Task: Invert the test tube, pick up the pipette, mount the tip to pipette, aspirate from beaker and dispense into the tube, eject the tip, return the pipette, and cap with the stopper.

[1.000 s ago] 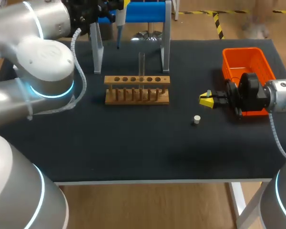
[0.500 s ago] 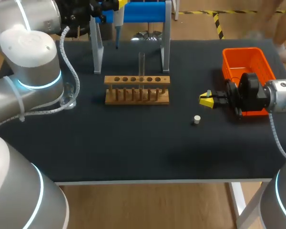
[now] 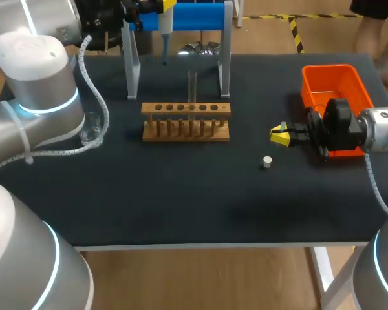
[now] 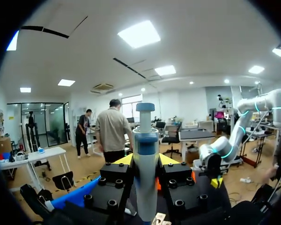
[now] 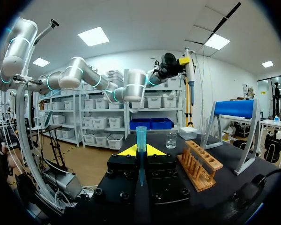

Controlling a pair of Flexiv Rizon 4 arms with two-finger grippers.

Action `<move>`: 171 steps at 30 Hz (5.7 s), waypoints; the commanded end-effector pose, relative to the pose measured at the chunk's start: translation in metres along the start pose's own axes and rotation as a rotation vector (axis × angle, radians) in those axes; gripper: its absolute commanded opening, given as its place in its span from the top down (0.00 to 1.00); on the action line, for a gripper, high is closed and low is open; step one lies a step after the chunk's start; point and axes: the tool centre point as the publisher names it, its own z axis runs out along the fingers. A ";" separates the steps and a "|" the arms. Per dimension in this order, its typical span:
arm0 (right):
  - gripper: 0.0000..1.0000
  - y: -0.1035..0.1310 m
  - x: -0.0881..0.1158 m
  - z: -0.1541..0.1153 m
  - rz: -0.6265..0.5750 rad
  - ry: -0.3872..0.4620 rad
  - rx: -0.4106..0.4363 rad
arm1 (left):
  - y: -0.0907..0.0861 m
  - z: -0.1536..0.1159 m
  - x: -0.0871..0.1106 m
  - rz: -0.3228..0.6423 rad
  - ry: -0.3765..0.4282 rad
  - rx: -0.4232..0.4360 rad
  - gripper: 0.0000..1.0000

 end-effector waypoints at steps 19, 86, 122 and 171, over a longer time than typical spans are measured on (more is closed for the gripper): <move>1.00 0.000 0.001 0.000 0.000 -0.001 0.001 | -0.019 0.004 0.073 -0.044 0.098 0.036 1.00; 1.00 0.000 0.001 0.000 0.000 -0.001 0.001 | -0.041 0.008 0.119 -0.036 0.137 0.051 1.00; 1.00 0.000 0.001 0.000 0.000 -0.001 0.001 | -0.043 0.005 0.123 -0.006 0.210 0.059 1.00; 1.00 0.000 0.001 0.000 0.000 -0.001 0.001 | -0.037 0.002 0.127 -0.038 0.257 0.050 1.00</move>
